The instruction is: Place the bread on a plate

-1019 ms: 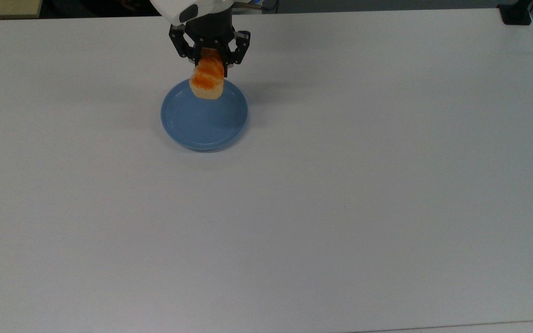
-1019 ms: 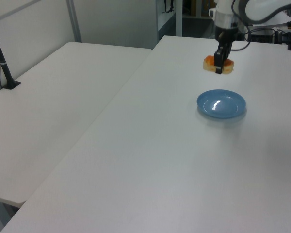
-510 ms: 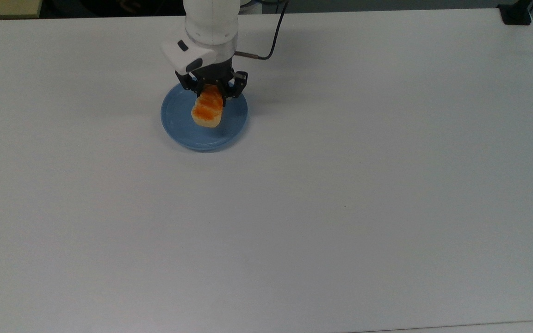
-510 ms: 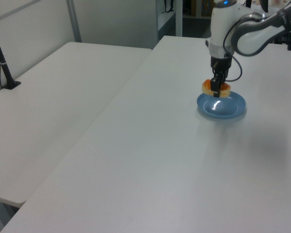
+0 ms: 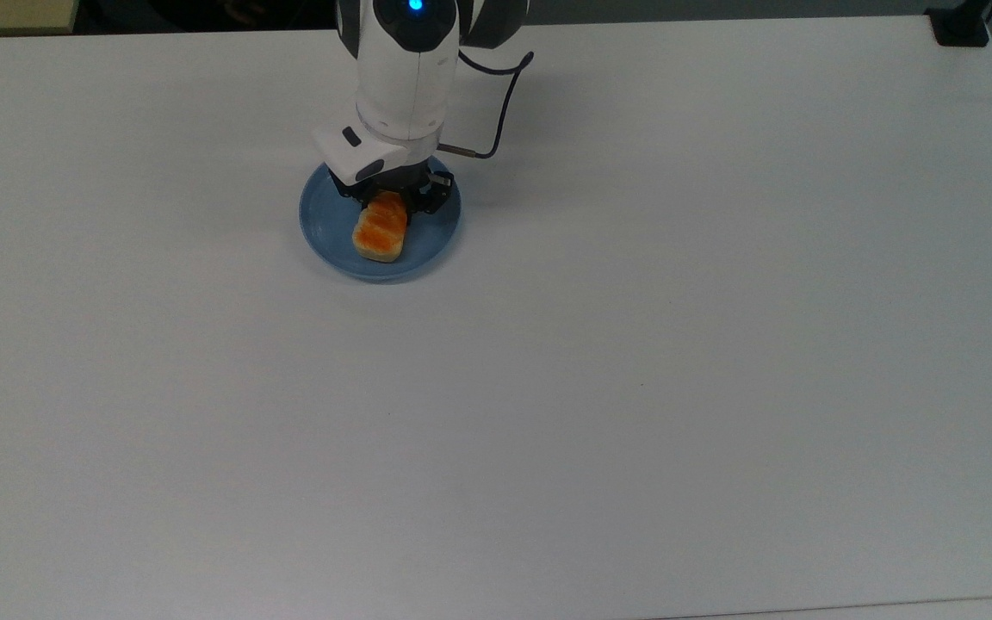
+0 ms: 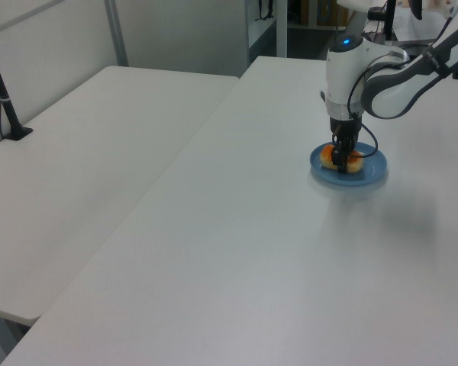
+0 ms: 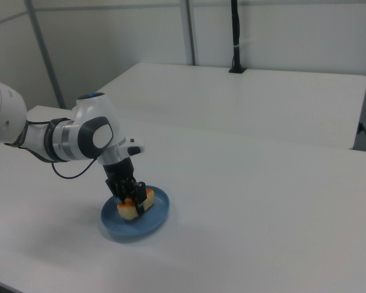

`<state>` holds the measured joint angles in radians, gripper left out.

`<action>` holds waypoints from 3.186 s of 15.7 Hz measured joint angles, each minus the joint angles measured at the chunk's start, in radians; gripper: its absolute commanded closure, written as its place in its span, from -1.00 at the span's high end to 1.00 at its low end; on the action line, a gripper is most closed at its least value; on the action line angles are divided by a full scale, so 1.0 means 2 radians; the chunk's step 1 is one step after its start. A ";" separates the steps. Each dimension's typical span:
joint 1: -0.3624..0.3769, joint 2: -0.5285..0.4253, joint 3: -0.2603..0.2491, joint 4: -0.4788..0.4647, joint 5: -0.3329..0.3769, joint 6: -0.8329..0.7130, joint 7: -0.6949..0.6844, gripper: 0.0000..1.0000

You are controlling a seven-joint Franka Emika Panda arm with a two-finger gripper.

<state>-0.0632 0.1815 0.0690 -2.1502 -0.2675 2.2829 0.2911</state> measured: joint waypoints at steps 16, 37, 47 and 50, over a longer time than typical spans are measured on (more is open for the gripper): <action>-0.004 -0.088 -0.003 0.160 0.031 -0.244 -0.026 1.00; -0.020 -0.091 -0.018 0.303 0.066 -0.332 -0.103 1.00; -0.019 -0.091 -0.019 0.302 0.071 -0.332 -0.149 1.00; -0.020 -0.091 -0.021 0.301 0.076 -0.332 -0.151 1.00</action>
<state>-0.1029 0.0002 0.0273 -1.5474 -0.1157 1.6184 -0.0111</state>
